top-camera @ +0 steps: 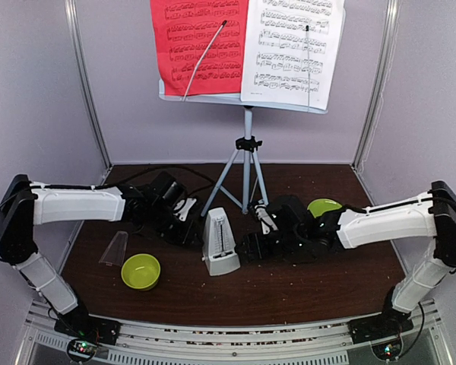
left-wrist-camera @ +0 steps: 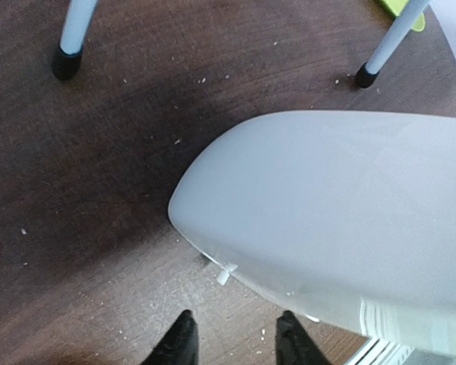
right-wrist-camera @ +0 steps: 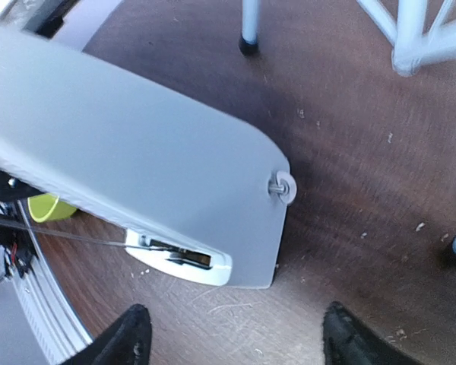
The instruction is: Set up the instrument practice props
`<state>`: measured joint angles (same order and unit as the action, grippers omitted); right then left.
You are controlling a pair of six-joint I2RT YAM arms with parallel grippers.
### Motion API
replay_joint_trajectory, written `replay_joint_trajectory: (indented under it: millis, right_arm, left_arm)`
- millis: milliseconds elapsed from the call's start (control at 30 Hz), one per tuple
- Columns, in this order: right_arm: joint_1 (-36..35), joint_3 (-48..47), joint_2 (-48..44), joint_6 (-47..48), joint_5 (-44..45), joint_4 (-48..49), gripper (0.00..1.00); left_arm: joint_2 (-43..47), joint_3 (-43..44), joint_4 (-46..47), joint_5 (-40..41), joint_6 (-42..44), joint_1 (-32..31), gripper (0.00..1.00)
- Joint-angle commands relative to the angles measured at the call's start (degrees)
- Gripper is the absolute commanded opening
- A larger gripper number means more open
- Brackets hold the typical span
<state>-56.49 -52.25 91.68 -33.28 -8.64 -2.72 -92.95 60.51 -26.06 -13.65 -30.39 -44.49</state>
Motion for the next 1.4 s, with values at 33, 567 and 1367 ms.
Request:
replay_joint_trajectory:
  millis: [33, 567, 1367]
  right_arm:
    - [-2.8, -2.8, -5.4, 3.0, 6.1, -4.9, 0.87]
    - [-6.9, -20.6, 2.7, 4.5, 17.2, -17.0, 0.93]
    - [9.4, -7.2, -4.6, 4.1, 24.0, -25.8, 0.93]
  left_arm:
    - [6.2, -1.2, 0.8, 3.1, 1.1, -0.2, 0.45]
    - [11.3, -2.1, -2.6, 8.3, 0.7, 0.4, 0.67]
    - [18.2, -2.5, -6.5, 9.9, 0.9, 6.0, 0.69]
